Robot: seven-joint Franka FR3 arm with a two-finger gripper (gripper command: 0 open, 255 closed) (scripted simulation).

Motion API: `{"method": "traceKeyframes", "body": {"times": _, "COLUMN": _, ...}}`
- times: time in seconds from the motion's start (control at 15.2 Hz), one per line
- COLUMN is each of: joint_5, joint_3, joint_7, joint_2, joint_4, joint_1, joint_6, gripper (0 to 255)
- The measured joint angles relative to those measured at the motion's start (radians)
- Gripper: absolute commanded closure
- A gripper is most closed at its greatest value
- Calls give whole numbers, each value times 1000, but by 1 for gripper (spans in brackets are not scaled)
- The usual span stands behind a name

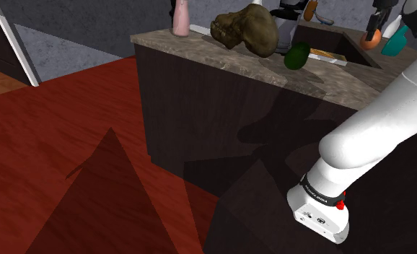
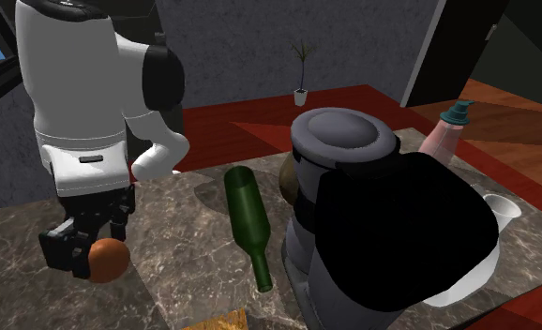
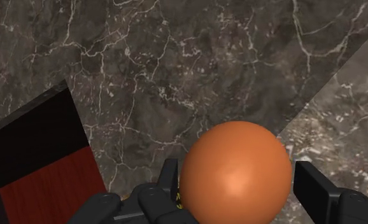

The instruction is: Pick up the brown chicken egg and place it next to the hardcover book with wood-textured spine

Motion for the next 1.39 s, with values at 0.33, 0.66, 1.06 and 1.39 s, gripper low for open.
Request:
{"method": "traceKeyframes", "body": {"times": 0.33, "joint_5": -19, "joint_3": 3, "joint_7": 26, "joint_2": -28, "joint_4": -90, "joint_1": -3, "joint_6": 63, "gripper": 255}}
{"method": "traceKeyframes", "body": {"times": 0.66, "joint_5": -41, "joint_3": 9, "joint_7": 59, "joint_2": -58, "joint_4": -181, "joint_1": -5, "joint_6": 123, "gripper": 255}}
{"method": "traceKeyframes", "body": {"times": 1.06, "joint_5": -54, "joint_3": 5, "joint_7": 85, "joint_2": -70, "joint_4": -267, "joint_1": -10, "joint_6": 195, "gripper": 255}}
{"method": "traceKeyframes", "body": {"times": 1.39, "joint_5": -71, "joint_3": 6, "joint_7": 112, "joint_2": -89, "joint_4": -342, "joint_1": -14, "joint_6": 262, "gripper": 255}}
